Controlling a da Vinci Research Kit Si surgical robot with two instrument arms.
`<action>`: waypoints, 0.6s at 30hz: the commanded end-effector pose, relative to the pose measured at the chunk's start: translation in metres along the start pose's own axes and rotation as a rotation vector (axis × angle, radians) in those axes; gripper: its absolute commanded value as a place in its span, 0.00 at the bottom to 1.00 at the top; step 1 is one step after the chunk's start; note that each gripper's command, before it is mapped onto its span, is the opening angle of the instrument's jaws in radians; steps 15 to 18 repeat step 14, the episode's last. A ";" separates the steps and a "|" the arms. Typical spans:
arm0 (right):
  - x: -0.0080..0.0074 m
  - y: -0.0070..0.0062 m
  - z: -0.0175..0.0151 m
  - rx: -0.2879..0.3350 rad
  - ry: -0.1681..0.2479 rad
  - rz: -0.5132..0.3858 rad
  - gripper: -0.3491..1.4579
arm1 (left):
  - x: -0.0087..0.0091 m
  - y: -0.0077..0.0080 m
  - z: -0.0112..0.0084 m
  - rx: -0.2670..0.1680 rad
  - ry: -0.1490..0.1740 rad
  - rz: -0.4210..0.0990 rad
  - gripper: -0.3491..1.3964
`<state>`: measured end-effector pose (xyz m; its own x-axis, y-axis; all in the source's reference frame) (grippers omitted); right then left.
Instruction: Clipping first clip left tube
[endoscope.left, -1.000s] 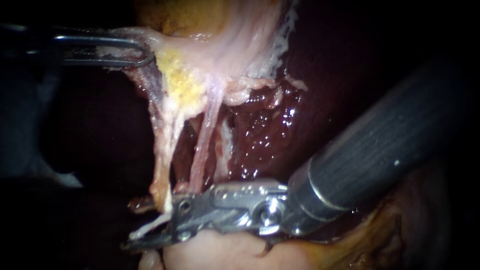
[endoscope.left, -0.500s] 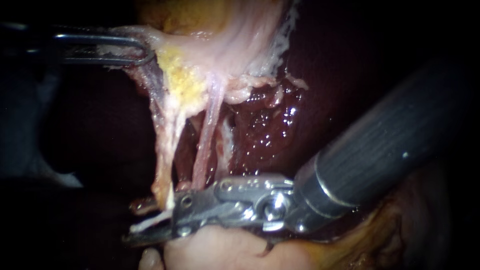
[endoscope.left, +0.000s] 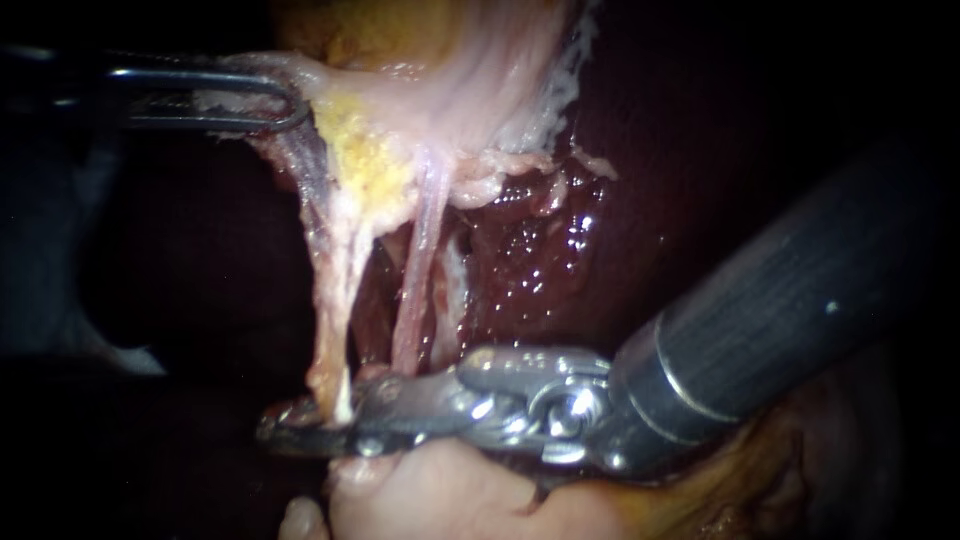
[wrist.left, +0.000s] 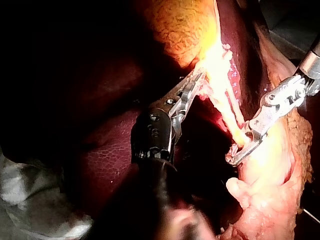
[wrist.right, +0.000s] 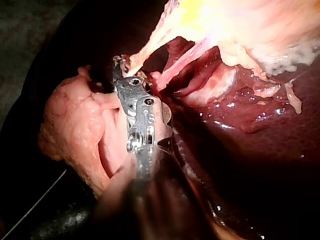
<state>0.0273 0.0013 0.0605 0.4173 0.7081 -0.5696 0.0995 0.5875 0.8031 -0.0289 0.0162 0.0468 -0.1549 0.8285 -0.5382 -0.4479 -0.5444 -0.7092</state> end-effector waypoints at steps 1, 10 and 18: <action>0.0000 0.0000 0.0000 0.000 -0.001 -0.001 0.00 | 0.0001 0.0000 0.0000 0.000 0.000 0.000 0.00; -0.0001 0.0000 0.0001 0.001 -0.002 -0.002 0.00 | 0.0001 -0.0001 0.0000 0.000 0.000 0.000 0.00; -0.0001 0.0001 0.0000 0.000 -0.002 -0.002 0.00 | 0.0001 -0.0002 0.0000 0.000 0.000 0.000 0.00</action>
